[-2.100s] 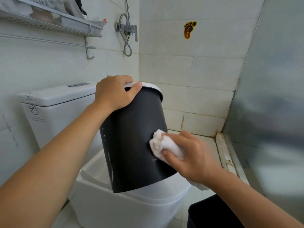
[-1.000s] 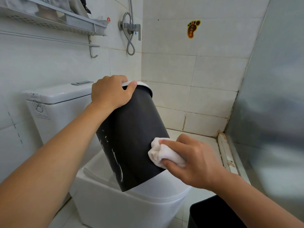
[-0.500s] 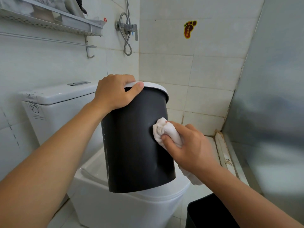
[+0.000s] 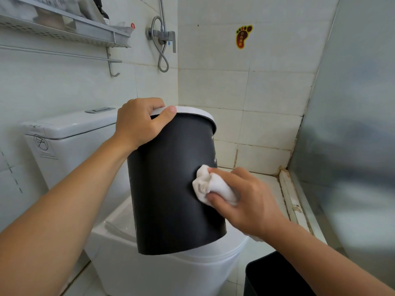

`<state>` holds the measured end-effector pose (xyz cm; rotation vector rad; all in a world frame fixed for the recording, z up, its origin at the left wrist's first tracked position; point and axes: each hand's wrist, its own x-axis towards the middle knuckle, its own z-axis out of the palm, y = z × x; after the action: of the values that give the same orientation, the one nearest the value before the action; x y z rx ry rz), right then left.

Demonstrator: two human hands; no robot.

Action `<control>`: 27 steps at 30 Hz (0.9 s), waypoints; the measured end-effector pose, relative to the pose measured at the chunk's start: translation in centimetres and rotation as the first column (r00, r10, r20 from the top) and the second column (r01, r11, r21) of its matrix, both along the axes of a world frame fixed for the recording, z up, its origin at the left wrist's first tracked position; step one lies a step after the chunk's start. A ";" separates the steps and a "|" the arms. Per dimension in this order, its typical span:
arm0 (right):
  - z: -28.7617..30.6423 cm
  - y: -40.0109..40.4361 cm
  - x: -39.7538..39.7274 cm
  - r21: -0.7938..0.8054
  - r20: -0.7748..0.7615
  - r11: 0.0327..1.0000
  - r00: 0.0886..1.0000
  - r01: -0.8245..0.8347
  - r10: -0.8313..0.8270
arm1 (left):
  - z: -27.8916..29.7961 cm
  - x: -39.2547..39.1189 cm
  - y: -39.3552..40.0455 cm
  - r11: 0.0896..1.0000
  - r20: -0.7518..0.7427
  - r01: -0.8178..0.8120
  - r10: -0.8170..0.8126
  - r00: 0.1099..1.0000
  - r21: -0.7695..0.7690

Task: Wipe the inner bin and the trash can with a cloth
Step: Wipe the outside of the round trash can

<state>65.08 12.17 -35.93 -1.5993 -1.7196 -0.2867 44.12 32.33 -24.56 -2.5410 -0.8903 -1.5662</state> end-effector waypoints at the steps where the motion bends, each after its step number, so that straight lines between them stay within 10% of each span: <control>1: 0.2 0.2 0.1 0.001 -0.044 1.000 0.999 0.030 -0.030 | 0.0 0.0 -0.1 1.000 0.015 0.019 -0.019 1.000 -0.013; 20: 2.5 -0.7 1.8 0.080 -0.060 0.991 0.993 0.105 -0.100 | -2.8 1.6 -0.2 0.884 0.349 0.392 -0.293 0.890 -0.257; 27: 2.5 -1.0 0.1 0.120 0.032 0.987 0.993 0.108 -0.113 | -0.9 0.5 -1.3 0.980 0.090 0.163 -0.153 0.984 -0.116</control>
<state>65.17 11.14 -33.39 -1.6139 -1.6140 -0.4681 44.66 30.99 -25.51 -2.7118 -0.8353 -1.7204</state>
